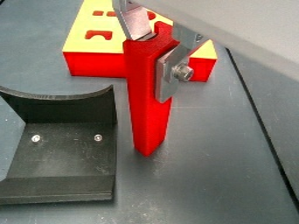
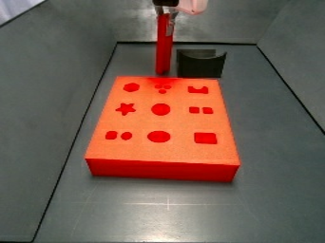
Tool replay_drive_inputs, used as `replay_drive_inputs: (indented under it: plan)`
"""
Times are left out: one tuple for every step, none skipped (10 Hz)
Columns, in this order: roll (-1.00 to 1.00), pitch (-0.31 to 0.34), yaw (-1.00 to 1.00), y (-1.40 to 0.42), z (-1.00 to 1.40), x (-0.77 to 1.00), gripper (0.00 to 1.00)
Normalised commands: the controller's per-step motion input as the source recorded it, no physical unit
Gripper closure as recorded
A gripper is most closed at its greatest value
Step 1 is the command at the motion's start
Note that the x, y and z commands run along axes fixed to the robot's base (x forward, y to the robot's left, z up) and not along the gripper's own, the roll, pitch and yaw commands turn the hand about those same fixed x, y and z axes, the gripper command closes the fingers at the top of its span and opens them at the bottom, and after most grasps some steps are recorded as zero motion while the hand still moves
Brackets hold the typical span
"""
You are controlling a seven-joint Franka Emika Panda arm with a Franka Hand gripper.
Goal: Pick up the arch object. Move up. Rotate the arch object. Move to above the board. Insert the arch object.
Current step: Pick up the arch object, then move up.
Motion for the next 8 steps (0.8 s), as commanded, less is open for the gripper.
replay_drive_inputs:
  plan:
    - [0.0,0.0,0.0,0.0,0.0,0.0,1.0]
    - [0.0,0.0,0.0,0.0,0.0,0.0,1.0]
    - [0.0,0.0,0.0,0.0,0.0,0.0,1.0]
    - [0.0,0.0,0.0,0.0,0.0,0.0,1.0]
    - [0.0,0.0,0.0,0.0,0.0,0.0,1.0]
    - [0.0,0.0,0.0,0.0,0.0,0.0,1.0]
    - [0.0,0.0,0.0,0.0,0.0,0.0,1.0]
    - [0.0,0.0,0.0,0.0,0.83,0.0,1.0]
